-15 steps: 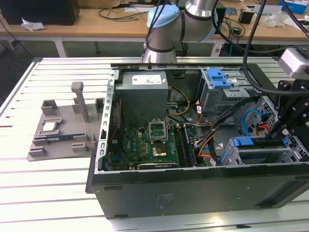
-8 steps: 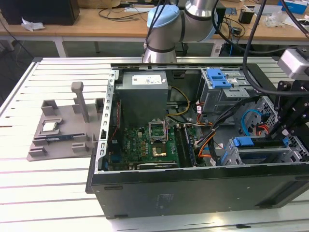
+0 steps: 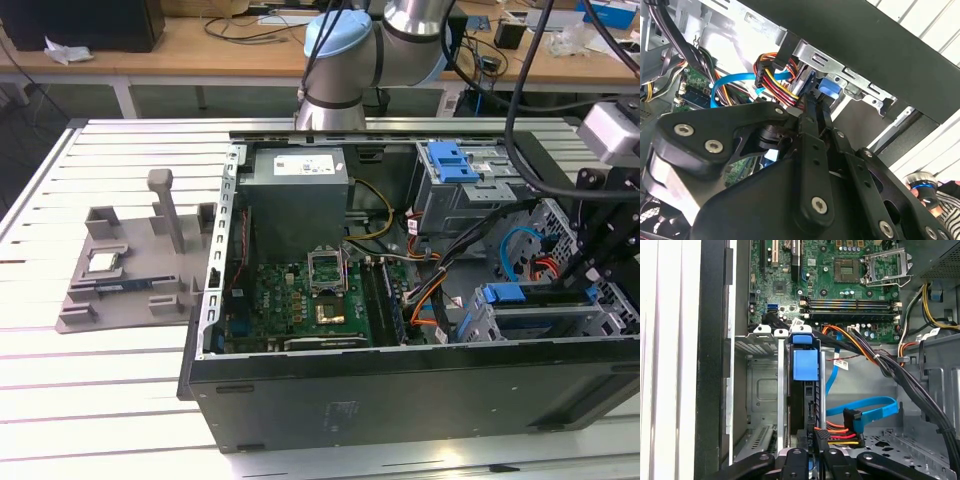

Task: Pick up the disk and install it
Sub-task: 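Insert the first disk wire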

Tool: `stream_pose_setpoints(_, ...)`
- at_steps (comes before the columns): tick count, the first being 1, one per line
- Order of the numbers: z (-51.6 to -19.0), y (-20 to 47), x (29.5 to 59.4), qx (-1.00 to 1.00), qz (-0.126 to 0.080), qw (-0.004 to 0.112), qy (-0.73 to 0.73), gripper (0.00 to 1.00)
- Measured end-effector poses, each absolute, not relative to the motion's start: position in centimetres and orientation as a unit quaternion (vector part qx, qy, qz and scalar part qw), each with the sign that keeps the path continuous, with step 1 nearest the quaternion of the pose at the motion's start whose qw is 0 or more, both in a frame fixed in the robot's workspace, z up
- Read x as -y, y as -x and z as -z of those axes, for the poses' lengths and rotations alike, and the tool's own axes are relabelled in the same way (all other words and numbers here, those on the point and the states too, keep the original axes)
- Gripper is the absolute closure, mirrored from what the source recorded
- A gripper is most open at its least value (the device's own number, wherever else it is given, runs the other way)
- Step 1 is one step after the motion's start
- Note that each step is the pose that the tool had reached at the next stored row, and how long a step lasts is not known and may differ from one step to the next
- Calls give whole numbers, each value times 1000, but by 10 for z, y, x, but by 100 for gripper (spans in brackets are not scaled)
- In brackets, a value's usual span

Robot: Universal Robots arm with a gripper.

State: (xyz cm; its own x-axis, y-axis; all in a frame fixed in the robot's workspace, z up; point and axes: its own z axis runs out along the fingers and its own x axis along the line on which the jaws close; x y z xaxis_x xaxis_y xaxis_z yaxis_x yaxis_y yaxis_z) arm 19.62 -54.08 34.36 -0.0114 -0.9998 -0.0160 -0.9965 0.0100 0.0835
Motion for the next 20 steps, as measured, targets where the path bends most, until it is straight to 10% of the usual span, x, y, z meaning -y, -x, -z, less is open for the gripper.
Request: stream_pose_setpoints(20, -336, -192, 538, 714, 35, 24, -699, 82)
